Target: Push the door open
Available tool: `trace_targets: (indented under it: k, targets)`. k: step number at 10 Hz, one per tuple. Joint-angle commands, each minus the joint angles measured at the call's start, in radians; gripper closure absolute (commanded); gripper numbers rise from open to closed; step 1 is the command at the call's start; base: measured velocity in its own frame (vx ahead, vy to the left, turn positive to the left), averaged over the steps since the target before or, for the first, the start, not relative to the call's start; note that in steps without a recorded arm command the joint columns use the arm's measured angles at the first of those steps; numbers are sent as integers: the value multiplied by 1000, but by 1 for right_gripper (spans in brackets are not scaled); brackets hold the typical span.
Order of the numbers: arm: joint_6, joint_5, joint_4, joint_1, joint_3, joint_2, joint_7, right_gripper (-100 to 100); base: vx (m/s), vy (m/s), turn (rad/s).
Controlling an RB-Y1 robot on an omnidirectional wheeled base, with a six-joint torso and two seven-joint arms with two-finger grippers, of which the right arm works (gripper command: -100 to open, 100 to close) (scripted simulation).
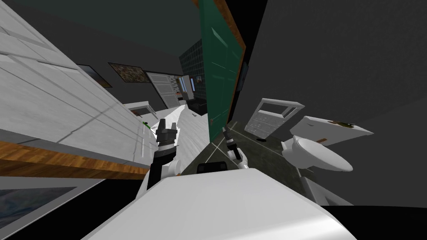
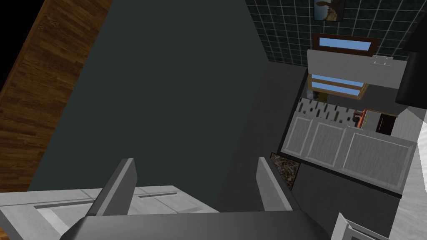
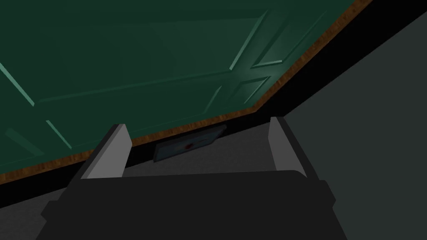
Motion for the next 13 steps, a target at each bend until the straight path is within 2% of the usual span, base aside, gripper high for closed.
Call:
trace_targets:
  k: [1,8,9,13]
  targets:
    - [-6,9,50,-21,5,-3,-13,-100,93,-59,56]
    - [-35,50,264,-107,34,2,-57,-100,84,-72,63]
    - [-35,50,268,-107,34,2,-57,-100,60,-44,19]
    - [-50,73,387,-155,49,8,-81,-100,68,-56,57]
